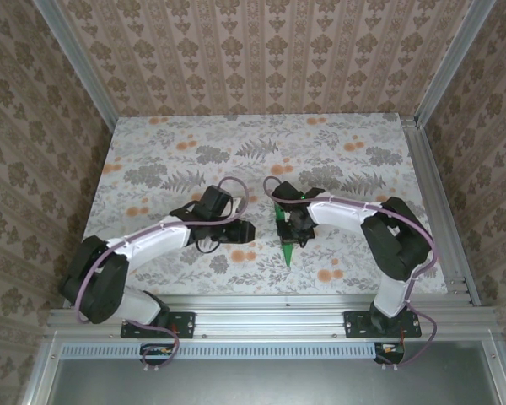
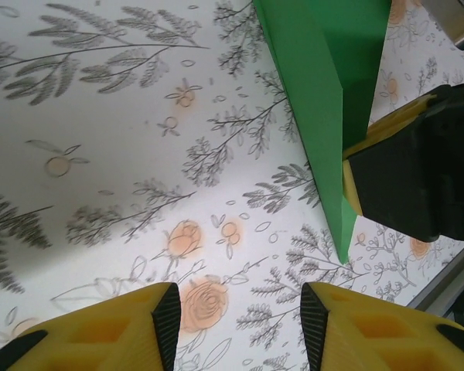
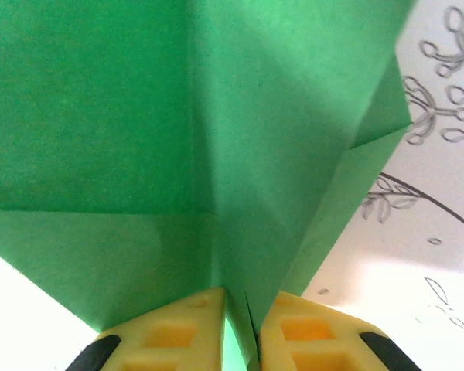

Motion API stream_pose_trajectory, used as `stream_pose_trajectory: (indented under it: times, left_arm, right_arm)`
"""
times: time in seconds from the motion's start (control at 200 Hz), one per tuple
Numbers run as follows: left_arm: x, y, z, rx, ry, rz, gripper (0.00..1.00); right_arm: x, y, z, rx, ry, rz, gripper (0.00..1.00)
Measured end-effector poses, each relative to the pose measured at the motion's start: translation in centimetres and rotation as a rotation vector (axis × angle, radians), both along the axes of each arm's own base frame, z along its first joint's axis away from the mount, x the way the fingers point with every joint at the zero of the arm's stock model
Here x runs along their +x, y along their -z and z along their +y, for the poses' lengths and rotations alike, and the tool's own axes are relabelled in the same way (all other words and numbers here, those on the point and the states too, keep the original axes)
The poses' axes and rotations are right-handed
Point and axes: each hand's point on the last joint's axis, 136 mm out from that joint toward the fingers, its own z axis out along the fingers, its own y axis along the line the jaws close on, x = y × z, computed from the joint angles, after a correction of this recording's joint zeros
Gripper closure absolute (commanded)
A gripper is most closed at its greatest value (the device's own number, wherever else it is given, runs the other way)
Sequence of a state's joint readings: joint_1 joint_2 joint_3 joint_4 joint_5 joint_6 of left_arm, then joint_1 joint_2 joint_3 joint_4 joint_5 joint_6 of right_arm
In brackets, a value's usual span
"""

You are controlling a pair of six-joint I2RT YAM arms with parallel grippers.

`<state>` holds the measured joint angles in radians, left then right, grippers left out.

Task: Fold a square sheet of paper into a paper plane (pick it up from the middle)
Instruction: Turn over the paper plane at the center of the table.

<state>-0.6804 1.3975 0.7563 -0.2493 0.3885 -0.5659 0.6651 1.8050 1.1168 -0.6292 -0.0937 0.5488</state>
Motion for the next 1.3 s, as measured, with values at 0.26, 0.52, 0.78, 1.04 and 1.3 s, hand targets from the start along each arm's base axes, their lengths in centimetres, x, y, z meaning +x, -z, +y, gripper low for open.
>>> stream_pose_trajectory:
  times: [0.26, 0.52, 0.78, 1.04, 1.3]
  left_arm:
    - [-0.1, 0.6, 1.1, 0.007, -0.016, 0.013, 0.52]
    - [-0.5, 1.3, 1.6, 0.009, -0.02, 0.037, 0.52]
    - [-0.8, 1.6, 1.6, 0.002, -0.015, 0.044, 0.52]
    - [-1.0, 1.7, 1.7, 0.0, -0.01, 0.049, 0.51]
    - [-1.0, 1.7, 1.6, -0.003, -0.008, 0.05, 0.51]
  right_arm:
    - [0.1, -0.5, 1.2, -0.013, -0.024, -0.014, 0.78]
    - [0.3, -1.2, 2.9, -0.008, -0.044, -0.039, 0.75]
    - [-0.4, 0.2, 3.0, -0.072, -0.064, -0.017, 0.76]
    - [-0.4, 0.1, 2.9, -0.11, -0.073, -0.03, 0.77]
    - [-0.1, -0.3, 3.3, -0.125, -0.083, -0.04, 0.68]
